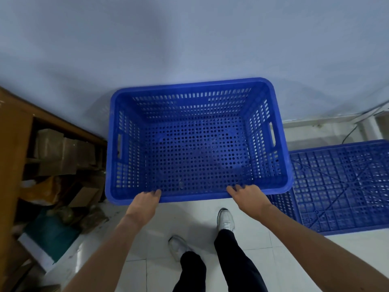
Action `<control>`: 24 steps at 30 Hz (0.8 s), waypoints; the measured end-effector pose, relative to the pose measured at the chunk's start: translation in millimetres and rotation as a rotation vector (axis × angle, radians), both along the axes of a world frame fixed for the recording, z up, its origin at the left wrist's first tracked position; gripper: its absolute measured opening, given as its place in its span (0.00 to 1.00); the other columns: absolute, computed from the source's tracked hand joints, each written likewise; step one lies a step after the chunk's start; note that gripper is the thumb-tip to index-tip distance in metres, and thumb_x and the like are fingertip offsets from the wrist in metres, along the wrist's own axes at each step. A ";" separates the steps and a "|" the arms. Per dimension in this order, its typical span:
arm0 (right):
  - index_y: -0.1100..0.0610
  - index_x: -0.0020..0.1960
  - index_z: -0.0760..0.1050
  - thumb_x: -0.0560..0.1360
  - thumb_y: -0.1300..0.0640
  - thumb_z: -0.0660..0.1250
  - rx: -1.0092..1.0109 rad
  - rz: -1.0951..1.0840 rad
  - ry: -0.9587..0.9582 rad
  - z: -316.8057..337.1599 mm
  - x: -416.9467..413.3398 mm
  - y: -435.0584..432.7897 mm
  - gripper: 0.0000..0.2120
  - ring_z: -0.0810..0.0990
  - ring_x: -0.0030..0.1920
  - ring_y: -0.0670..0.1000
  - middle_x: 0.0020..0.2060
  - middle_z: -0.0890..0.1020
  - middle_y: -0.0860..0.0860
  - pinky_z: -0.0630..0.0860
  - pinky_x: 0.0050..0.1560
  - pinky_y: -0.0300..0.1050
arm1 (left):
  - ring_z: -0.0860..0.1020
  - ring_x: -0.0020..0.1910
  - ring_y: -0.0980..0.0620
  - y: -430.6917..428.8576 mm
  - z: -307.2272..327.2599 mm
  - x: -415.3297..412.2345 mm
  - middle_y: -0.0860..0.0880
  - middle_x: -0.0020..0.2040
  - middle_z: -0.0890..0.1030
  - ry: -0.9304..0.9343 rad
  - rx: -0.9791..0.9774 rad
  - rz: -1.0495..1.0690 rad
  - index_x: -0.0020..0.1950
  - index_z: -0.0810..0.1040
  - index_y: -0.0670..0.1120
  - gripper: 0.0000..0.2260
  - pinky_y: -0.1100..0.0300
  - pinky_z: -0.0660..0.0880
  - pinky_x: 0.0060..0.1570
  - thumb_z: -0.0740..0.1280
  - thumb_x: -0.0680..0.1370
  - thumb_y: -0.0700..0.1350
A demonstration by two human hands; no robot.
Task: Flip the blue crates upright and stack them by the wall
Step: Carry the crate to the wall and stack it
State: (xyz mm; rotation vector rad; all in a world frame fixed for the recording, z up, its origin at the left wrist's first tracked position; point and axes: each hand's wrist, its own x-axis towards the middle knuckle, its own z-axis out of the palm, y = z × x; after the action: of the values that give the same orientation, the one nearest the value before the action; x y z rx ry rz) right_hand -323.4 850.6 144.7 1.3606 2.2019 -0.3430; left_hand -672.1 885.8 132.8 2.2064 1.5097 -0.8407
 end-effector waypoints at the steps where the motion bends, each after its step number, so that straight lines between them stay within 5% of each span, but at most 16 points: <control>1: 0.58 0.69 0.61 0.77 0.63 0.62 -0.002 -0.018 0.017 -1.6 -0.6 -2.2 0.22 0.80 0.43 0.57 0.52 0.78 0.57 0.67 0.34 0.48 | 0.81 0.52 0.47 -1.1 0.4 -0.2 0.48 0.57 0.80 0.007 -0.007 0.011 0.66 0.68 0.47 0.17 0.52 0.78 0.52 0.59 0.77 0.35; 6: 0.58 0.51 0.76 0.59 0.65 0.76 0.082 -0.016 0.089 0.3 2.1 -3.2 0.22 0.76 0.26 0.53 0.35 0.78 0.54 0.69 0.24 0.43 | 0.80 0.54 0.49 -0.6 -0.1 -0.1 0.49 0.58 0.78 0.005 0.000 0.019 0.68 0.66 0.48 0.19 0.55 0.78 0.52 0.60 0.78 0.37; 11: 0.58 0.60 0.67 0.68 0.69 0.66 0.018 -0.037 0.132 -11.2 15.2 4.7 0.22 0.76 0.39 0.55 0.52 0.73 0.56 0.71 0.30 0.48 | 0.78 0.56 0.50 0.7 0.8 6.7 0.49 0.58 0.77 0.024 0.025 0.074 0.68 0.65 0.47 0.21 0.56 0.76 0.57 0.62 0.76 0.36; 15: 0.57 0.62 0.65 0.70 0.69 0.65 0.006 -0.103 0.124 -11.0 10.4 2.3 0.23 0.76 0.43 0.56 0.55 0.73 0.57 0.73 0.35 0.49 | 0.76 0.57 0.49 -3.4 1.8 17.4 0.49 0.57 0.76 0.063 0.054 0.147 0.65 0.67 0.48 0.19 0.55 0.73 0.60 0.61 0.76 0.36; 24: 0.60 0.71 0.59 0.80 0.58 0.56 -0.048 -0.223 0.010 3.6 -7.5 -2.1 0.21 0.73 0.60 0.59 0.63 0.70 0.59 0.69 0.62 0.54 | 0.69 0.67 0.44 -16.6 31.9 40.1 0.45 0.67 0.70 0.154 -0.071 0.135 0.75 0.59 0.47 0.26 0.49 0.66 0.68 0.61 0.77 0.42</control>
State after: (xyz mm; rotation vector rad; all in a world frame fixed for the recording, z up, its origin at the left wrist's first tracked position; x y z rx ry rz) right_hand -330.9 848.5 148.3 1.5844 2.0396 -0.4817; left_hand -631.9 869.1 164.7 2.0038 1.6516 -1.0235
